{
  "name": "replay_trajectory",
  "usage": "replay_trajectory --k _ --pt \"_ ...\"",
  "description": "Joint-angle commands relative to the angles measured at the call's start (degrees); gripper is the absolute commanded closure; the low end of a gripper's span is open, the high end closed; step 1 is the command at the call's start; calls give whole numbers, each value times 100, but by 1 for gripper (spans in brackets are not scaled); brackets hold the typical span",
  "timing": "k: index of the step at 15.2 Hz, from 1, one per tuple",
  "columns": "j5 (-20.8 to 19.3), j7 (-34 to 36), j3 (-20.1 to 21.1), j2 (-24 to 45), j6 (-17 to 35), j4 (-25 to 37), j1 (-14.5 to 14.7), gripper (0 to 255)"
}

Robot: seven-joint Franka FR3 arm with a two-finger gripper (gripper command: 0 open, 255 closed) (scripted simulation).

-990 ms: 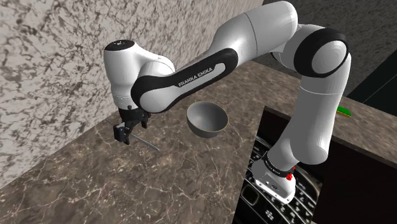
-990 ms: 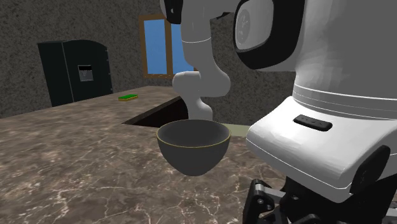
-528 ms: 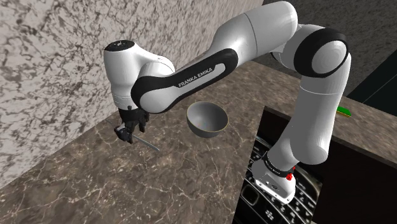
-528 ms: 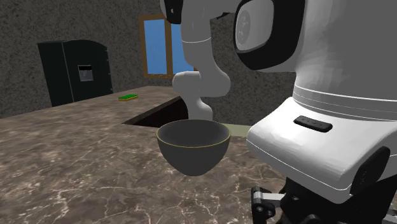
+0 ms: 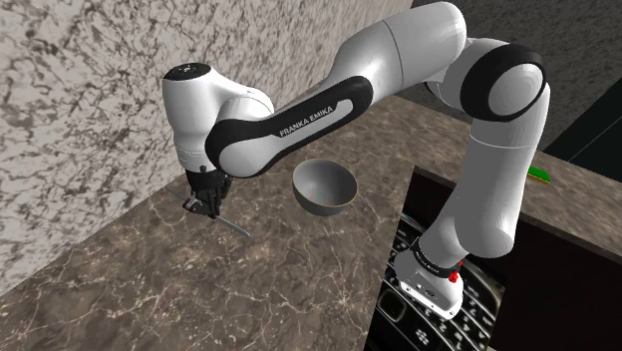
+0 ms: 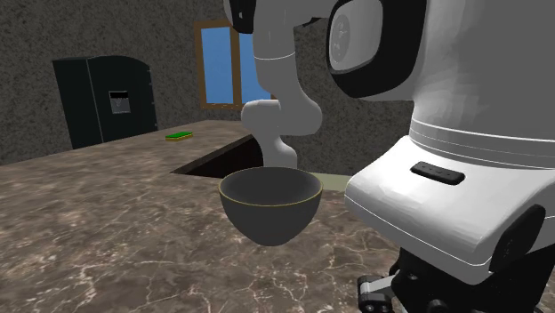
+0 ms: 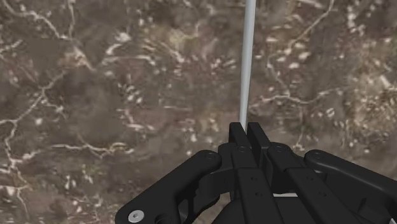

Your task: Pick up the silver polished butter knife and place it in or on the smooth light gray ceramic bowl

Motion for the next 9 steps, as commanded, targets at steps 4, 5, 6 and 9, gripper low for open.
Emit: replay_trajectory --k 4,5,6,9 --pt "62 -35 29 -105 -189 95 -19 255" --pt "81 -46 38 -139 -253 130 -25 255" --pt "100 -57 47 -171 -318 166 -30 255" --pt "153 -88 70 -261 -514 282 -44 255"
